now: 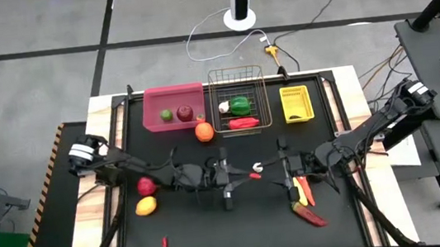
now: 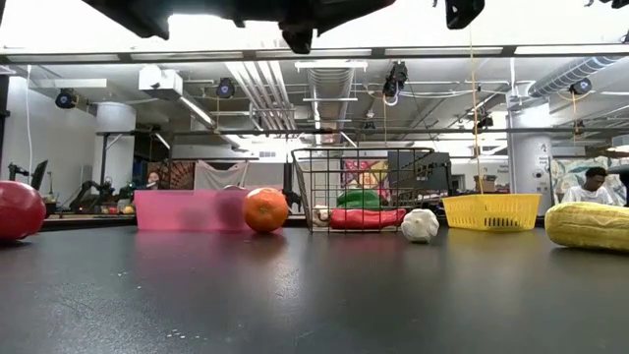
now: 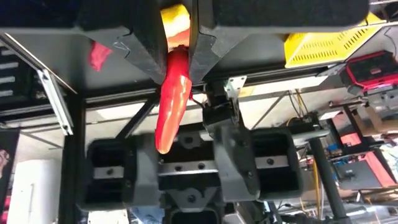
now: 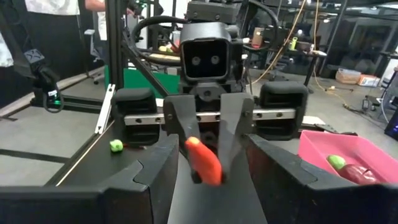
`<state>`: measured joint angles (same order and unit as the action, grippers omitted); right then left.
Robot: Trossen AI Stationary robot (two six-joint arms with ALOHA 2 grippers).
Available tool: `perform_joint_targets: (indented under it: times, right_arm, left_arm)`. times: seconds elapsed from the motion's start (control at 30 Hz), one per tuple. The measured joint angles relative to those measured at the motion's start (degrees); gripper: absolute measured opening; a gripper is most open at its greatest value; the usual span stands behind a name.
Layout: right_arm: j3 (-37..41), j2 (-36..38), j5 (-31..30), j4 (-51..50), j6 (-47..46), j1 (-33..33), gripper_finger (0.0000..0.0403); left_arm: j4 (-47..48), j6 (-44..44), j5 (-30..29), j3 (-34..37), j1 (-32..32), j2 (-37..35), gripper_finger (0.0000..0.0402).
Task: Sort produce into baskets
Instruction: Put the small orange chili pepper into the yellow bin
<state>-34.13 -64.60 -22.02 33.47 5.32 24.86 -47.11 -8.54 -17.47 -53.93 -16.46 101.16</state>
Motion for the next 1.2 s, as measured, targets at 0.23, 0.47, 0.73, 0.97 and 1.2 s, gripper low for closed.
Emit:
perform_joint_targets:
  times: [0.23, 0.47, 0.73, 0.97, 1.2]
  right_arm:
    - [0.04, 0.00, 0.09, -0.15, 0.49, 0.00, 0.0178]
    - [0.04, 0.00, 0.09, -0.15, 0.86, 0.02, 0.0139]
    - [0.04, 0.00, 0.03, -0.14, 1.71, 0.02, 0.0047]
    - [0.04, 0.00, -0.09, -0.13, 2.21, 0.02, 0.0016]
    - [0.07, 0.00, -0.07, -0.15, 2.15, 0.00, 0.0014]
  left_arm:
    - [0.02, 0.00, 0.00, -1.55, 0.38, 1.08, 0.0034]
    - [0.04, 0.00, 0.02, -1.55, 0.38, 1.08, 0.0034]
    - [0.02, 0.05, -0.01, -1.55, 0.41, 1.08, 0.0034]
    - [0.02, 0.30, -1.29, -1.55, 0.40, 1.08, 0.0045]
    - [3.09, 1.16, -3.28, -1.55, 0.38, 1.08, 0.0105]
